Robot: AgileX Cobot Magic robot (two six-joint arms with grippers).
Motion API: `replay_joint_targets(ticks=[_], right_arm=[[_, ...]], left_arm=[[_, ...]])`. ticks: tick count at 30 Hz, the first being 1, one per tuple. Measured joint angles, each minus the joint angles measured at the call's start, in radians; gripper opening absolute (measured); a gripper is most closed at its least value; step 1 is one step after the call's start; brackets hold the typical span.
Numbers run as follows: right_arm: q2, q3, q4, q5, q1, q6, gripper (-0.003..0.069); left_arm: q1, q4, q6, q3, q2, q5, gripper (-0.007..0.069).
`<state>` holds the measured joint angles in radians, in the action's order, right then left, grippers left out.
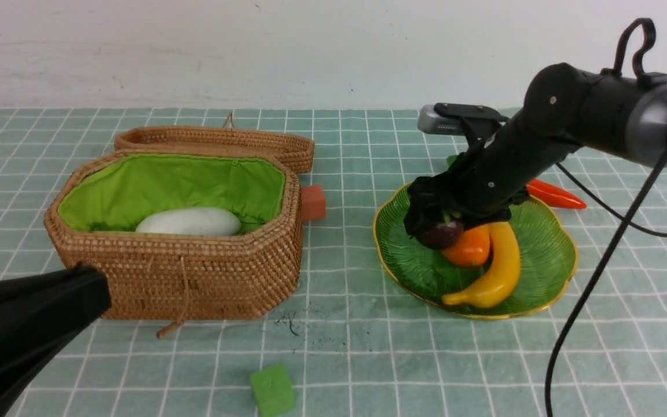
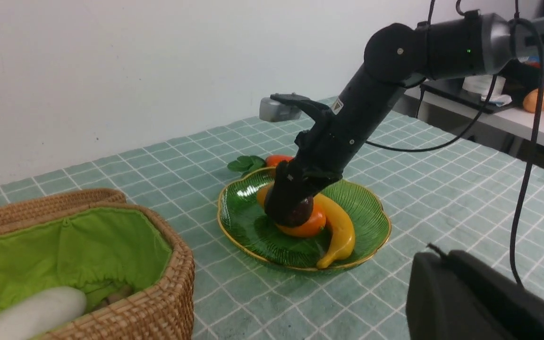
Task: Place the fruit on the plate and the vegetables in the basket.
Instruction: Use the right arm to grab a mangosteen and put it into the right plate, then use the right arm to grab a carrot and put it into the left basket
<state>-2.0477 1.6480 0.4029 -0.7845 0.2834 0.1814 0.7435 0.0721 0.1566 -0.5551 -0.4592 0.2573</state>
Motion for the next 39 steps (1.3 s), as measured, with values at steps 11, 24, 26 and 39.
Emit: replay_joint_targets(ticks=[11,24,26,39], right_arm=[[0.069,0.126,-0.156,-0.205,-0.026,0.0,0.0566],[-0.244,0.553,-0.037,-0.392,-0.386,0.604,0.0397],[-0.301,0.614,-0.002,-0.39,-0.412,0.722,0.0422],[-0.436,0.676,0.018,-0.296,-0.466,1.002,0.0465]], left_arm=[[0.0,0.0,0.0,0.0,0.0,0.01,-0.0002],[0.0,0.001,0.0,0.0,0.0,-0.002,-0.0002],[0.0,0.001,0.0,0.0,0.0,-0.002,-0.0002],[0.0,0.001,0.0,0.0,0.0,-0.002,-0.0002]])
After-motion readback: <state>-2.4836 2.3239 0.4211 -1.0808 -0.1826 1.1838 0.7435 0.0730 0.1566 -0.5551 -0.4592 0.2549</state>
